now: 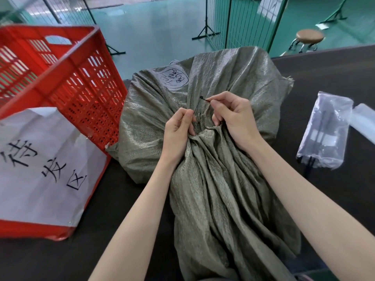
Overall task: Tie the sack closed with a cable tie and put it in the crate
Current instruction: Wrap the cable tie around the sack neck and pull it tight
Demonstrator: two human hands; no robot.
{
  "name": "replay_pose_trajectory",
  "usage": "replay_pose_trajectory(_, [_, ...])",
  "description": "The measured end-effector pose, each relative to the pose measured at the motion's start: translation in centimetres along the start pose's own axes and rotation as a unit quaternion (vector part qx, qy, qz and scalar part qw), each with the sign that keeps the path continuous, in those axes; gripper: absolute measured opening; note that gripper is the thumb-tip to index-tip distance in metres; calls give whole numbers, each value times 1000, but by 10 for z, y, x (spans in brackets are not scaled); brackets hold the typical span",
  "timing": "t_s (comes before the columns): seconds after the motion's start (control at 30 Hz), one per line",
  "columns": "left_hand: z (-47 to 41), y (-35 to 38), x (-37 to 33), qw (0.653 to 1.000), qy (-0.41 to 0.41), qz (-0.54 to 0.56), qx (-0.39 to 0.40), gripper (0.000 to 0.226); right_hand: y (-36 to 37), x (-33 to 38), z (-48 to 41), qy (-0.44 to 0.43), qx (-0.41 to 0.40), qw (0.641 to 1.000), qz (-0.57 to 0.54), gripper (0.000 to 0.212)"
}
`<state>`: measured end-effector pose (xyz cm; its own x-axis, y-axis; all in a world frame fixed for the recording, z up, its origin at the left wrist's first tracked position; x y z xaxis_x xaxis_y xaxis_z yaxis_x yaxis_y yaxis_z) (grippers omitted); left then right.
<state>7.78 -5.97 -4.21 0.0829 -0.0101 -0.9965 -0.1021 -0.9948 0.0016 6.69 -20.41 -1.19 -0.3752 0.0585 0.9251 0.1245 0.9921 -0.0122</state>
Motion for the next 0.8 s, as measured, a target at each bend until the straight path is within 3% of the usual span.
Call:
replay_pose_trajectory(0.37, [-1, -2, 1, 1000, 1, 0, 1, 27, 0, 1, 1, 1, -2, 1000, -14, 12])
replay_pose_trajectory(0.8, [0, -3, 1, 1000, -4, 6, -3, 29, 5, 3, 2, -7, 40, 995, 86, 10])
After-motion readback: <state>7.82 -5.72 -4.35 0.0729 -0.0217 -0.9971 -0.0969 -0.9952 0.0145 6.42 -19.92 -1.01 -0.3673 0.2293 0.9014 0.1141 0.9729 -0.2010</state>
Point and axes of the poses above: each hand's wrist, its own z-axis away from the middle knuckle, its own y-axis out of the palm, x = y × z, the point moved 3 cm from there along -z, towards the middle knuckle, and after that the axes turned 7 degrees about -y, right-handed, at the moved point
